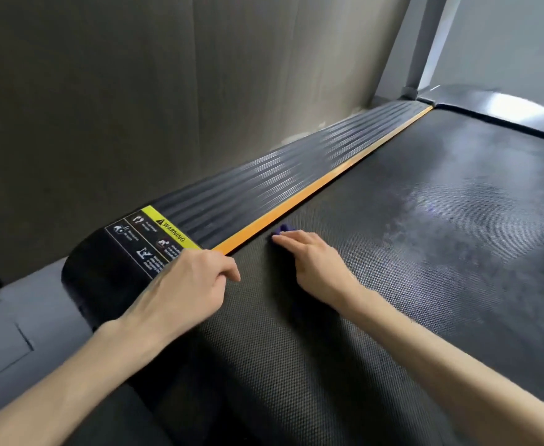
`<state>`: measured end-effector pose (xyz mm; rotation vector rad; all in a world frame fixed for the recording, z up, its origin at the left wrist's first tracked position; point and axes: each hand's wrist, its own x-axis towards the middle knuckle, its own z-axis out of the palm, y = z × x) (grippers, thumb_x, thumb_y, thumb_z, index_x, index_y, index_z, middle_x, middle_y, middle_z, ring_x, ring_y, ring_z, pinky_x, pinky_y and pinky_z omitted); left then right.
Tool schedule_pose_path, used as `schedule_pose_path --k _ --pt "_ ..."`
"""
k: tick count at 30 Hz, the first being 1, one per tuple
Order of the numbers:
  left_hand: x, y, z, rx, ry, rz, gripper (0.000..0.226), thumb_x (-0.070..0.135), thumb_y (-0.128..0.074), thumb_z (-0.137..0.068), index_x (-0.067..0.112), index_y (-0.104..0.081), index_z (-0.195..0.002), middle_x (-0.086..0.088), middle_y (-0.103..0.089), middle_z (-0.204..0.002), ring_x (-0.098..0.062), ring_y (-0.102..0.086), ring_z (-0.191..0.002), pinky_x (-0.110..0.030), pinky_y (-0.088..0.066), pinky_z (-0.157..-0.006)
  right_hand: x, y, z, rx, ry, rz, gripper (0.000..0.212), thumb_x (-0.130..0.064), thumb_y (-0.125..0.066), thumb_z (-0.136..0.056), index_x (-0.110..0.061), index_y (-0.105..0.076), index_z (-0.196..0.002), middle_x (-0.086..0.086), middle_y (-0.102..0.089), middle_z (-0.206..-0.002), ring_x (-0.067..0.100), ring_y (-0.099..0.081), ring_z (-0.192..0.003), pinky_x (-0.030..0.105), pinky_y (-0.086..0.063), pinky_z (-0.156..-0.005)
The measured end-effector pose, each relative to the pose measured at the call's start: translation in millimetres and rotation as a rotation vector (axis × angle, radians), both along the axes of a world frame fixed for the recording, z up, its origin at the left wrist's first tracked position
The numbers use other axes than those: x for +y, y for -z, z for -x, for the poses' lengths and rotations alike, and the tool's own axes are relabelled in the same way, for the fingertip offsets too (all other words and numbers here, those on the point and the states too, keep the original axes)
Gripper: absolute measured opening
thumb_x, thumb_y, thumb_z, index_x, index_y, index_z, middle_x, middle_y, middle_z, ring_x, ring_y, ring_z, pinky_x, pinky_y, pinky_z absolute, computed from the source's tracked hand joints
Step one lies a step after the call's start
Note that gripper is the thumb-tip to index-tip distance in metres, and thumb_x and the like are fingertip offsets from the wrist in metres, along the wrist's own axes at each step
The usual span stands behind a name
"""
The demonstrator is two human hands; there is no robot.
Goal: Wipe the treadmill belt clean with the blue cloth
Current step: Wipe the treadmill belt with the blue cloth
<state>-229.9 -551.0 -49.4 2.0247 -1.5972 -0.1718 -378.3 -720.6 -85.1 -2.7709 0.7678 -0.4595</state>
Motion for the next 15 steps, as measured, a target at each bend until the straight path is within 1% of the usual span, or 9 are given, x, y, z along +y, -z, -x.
schedule_pose_path --k 2,4,6,7,8,10,12,14,15 --pt "6.3 -1.9 -1.9 -0.011 0.01 0.053 0.036 0.012 -0.037 -0.076 0.021 -0.072 -0.078 0.007 -0.069 -0.079 -0.007 -0.063 -0.075 -0.028 -0.052 -0.075 59.1 4.2 7.5 -0.01 -0.169 0.01 0.055 -0.004 -0.051 -0.083 -0.018 -0.048 -0.136 0.002 -0.049 -0.138 0.019 -0.041 -0.128 0.028 -0.027 -0.106" --pt "12.0 -2.4 -0.8 -0.016 0.017 0.065 0.036 0.011 -0.037 -0.074 0.02 -0.072 -0.075 0.006 -0.068 -0.074 -0.006 -0.062 -0.07 -0.025 -0.052 -0.07 89.0 4.2 15.6 0.02 -0.328 -0.014 0.05 -0.013 -0.041 -0.085 -0.017 -0.049 -0.135 0.002 -0.049 -0.137 0.017 -0.041 -0.128 0.028 -0.027 -0.109" --pt "16.0 -0.2 2.9 -0.015 0.015 0.045 0.036 0.009 -0.039 -0.077 0.018 -0.073 -0.079 0.005 -0.069 -0.078 -0.007 -0.063 -0.073 -0.026 -0.053 -0.072 81.4 -1.7 20.4 0.031 -0.443 -0.001 0.051 -0.015 -0.034 -0.085 -0.015 -0.051 -0.133 0.005 -0.051 -0.136 0.017 -0.042 -0.127 0.027 -0.027 -0.11" --pt "17.2 2.3 5.2 -0.016 0.011 0.039 0.036 0.008 -0.039 -0.077 0.018 -0.074 -0.082 0.005 -0.07 -0.081 -0.009 -0.064 -0.076 -0.029 -0.054 -0.075 65.4 -2.8 20.6 0.015 -0.434 0.025 0.051 -0.011 -0.034 -0.084 -0.014 -0.054 -0.13 0.007 -0.053 -0.133 0.018 -0.044 -0.125 0.026 -0.028 -0.109" --pt "18.2 4.4 7.8 -0.023 0.006 0.036 0.038 0.009 -0.038 -0.077 0.019 -0.074 -0.083 0.006 -0.07 -0.084 -0.01 -0.065 -0.079 -0.032 -0.055 -0.077 42.8 -1.6 19.6 -0.003 -0.355 0.051 0.049 -0.005 -0.037 -0.082 -0.012 -0.057 -0.127 0.009 -0.056 -0.13 0.021 -0.047 -0.123 0.028 -0.031 -0.108" --pt "19.5 7.5 13.4 -0.04 -0.014 0.016 0.037 0.009 -0.039 -0.079 0.02 -0.074 -0.082 0.006 -0.07 -0.087 -0.013 -0.065 -0.082 -0.037 -0.055 -0.078 -12.9 -0.1 19.2 -0.042 -0.02 0.058 0.05 0.006 -0.044 -0.08 -0.011 -0.059 -0.125 0.011 -0.056 -0.129 0.028 -0.048 -0.121 0.034 -0.035 -0.105" --pt "21.9 8.1 16.8 -0.052 -0.036 -0.009 0.034 0.002 -0.046 -0.081 0.02 -0.074 -0.084 0.005 -0.07 -0.09 -0.014 -0.064 -0.085 -0.039 -0.054 -0.08 -45.2 -0.7 14.1 -0.006 0.269 0.005 0.055 0.007 -0.045 -0.083 -0.015 -0.052 -0.133 0.008 -0.049 -0.137 0.029 -0.041 -0.125 0.033 -0.032 -0.102" --pt "23.1 6.5 19.4 -0.052 -0.052 -0.016 0.034 -0.001 -0.048 -0.08 0.02 -0.074 -0.086 0.006 -0.07 -0.092 -0.014 -0.064 -0.088 -0.038 -0.053 -0.083 -27.8 0.1 2.5 -0.018 0.292 -0.015 0.057 0.006 -0.046 -0.082 -0.016 -0.049 -0.134 0.006 -0.048 -0.138 0.029 -0.04 -0.125 0.034 -0.033 -0.1" --pt "23.1 5.6 20.6 -0.057 -0.064 -0.018 0.034 -0.001 -0.048 -0.08 0.02 -0.074 -0.087 0.006 -0.07 -0.093 -0.015 -0.065 -0.089 -0.037 -0.053 -0.083 -5.1 1.8 -1.9 -0.037 0.239 -0.005 0.057 0.006 -0.048 -0.079 -0.015 -0.051 -0.132 0.006 -0.051 -0.135 0.028 -0.042 -0.122 0.035 -0.033 -0.1"
